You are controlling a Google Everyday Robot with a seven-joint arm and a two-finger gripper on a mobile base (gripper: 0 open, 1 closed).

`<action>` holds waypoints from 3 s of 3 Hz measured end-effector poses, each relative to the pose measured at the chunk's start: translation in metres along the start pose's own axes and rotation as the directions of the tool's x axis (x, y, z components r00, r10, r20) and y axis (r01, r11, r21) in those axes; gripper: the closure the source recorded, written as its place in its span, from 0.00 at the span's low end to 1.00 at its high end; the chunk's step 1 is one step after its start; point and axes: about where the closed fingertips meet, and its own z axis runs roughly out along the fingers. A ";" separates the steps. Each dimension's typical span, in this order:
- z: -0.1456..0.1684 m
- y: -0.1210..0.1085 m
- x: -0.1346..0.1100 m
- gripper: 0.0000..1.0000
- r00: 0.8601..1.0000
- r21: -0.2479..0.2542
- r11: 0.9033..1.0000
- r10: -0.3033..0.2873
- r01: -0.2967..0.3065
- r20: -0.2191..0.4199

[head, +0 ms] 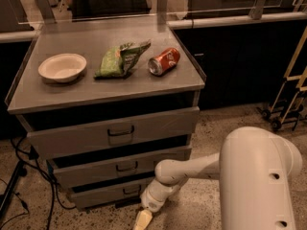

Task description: Open bottom drawer

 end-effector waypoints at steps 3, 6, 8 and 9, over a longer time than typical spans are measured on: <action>0.034 -0.014 0.001 0.00 0.998 -0.028 0.998 0.052 -0.051 0.035; 0.056 -0.072 -0.009 0.00 0.994 0.016 0.997 0.069 -0.071 0.088; 0.092 -0.122 -0.022 0.00 0.994 0.009 0.997 0.071 -0.071 0.077; 0.094 -0.127 -0.028 0.00 0.996 0.014 0.998 0.058 -0.059 0.069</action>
Offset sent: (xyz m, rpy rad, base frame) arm 0.0065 0.0187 -0.0185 0.0170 0.0343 0.0193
